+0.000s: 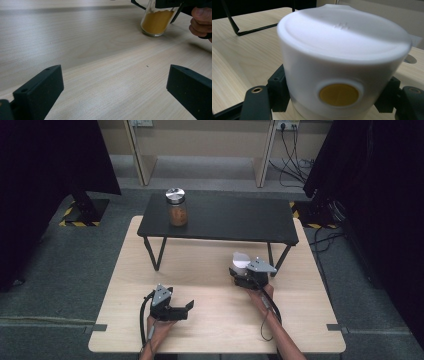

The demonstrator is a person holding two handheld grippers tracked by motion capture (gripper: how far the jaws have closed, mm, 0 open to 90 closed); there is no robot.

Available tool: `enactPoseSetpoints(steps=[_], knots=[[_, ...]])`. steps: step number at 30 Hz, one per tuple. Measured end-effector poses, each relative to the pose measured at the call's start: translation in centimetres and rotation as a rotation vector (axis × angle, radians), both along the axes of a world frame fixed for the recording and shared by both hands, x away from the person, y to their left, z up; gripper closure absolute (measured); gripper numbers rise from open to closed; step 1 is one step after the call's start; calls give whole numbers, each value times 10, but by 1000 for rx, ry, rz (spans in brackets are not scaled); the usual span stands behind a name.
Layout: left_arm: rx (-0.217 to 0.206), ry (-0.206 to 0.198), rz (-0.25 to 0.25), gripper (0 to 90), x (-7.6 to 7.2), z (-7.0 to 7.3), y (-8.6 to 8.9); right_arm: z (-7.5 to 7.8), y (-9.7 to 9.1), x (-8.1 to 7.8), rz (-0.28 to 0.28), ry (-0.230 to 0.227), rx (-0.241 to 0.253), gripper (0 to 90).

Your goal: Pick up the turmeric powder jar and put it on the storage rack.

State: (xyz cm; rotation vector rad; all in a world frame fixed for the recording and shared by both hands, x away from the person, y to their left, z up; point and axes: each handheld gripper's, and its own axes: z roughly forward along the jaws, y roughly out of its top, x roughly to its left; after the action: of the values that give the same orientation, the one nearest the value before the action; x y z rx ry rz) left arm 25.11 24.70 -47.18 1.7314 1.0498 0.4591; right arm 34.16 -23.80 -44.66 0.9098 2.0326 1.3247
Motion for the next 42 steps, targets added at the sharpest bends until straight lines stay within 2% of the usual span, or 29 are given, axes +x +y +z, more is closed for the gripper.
enactPoseSetpoints(steps=[8,16,17,18,22,26,30,36,37,38,40,42], knots=[[1,1,0,1,0,0,0,8,-1,-6,4,-16,9,303],[2,1,0,1,0,0,0,30,-8,-16,38,-13,9,304],[2,2,0,2,0,0,0,38,-12,-17,54,-3,15,303],[2,2,0,1,0,0,0,38,-12,-17,54,-3,15,303],[2,2,0,2,0,0,0,57,-23,-19,97,5,31,304],[3,2,0,2,0,1,0,68,-30,-20,122,12,43,304],[1,3,-1,2,1,0,0,84,-39,-19,164,34,75,304],[0,5,0,3,1,0,0,111,-41,-19,189,29,71,305],[-2,5,0,3,1,0,1,111,-41,-19,189,29,71,305],[-6,7,2,3,1,0,0,121,-43,-15,196,41,84,305],[-7,7,1,3,1,0,1,131,-44,-12,197,41,87,305],[-7,8,1,4,1,0,1,137,-44,-11,196,38,85,305]])
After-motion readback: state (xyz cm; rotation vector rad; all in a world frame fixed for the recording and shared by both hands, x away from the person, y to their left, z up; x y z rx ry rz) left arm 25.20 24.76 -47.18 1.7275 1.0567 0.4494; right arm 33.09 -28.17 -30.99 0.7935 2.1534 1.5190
